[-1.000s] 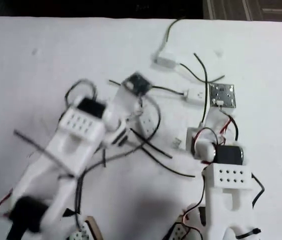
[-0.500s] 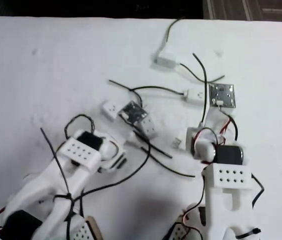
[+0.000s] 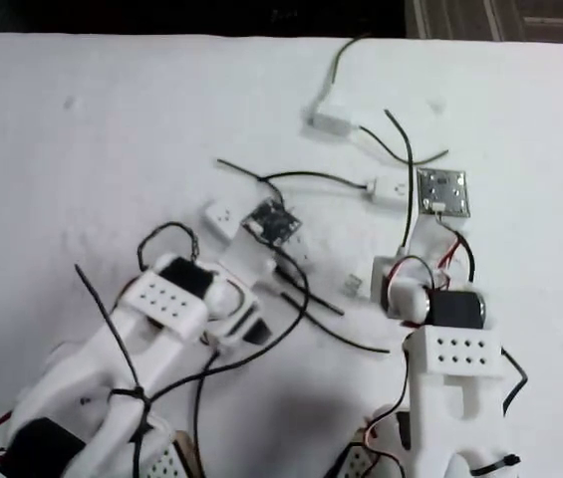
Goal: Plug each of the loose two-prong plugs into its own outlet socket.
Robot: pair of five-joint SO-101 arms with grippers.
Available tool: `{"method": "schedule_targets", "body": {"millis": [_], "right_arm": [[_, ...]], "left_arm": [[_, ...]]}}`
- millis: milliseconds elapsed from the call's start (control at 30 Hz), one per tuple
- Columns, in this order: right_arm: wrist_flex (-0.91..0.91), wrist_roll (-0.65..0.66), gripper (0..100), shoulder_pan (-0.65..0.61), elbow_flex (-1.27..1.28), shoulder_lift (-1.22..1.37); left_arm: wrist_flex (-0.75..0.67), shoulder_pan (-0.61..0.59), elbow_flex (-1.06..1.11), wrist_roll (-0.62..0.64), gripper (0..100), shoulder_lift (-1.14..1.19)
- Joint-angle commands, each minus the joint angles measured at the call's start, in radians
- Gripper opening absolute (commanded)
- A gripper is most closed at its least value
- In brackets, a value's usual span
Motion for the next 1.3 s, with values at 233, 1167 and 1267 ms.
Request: {"method": "schedule_targets", "body": {"millis": [233, 1167, 1267], "right_arm": [[-0.012, 0.002, 1.7, 0.002, -0.008, -0.024], [-0.124, 0.005, 1.7, -0.757, -0.015, -0.024], [-0.269, 0.005, 1.7, -0.759, 0.058, -0.024]], "left_arm": [[0.367, -0.171, -0.325, 0.005, 30, -0.140], [0.100, -1.041, 0.344, -0.269, 30, -0.788], [0.038, -1.041, 0.402, -0.267, 30, -0.788]]}}
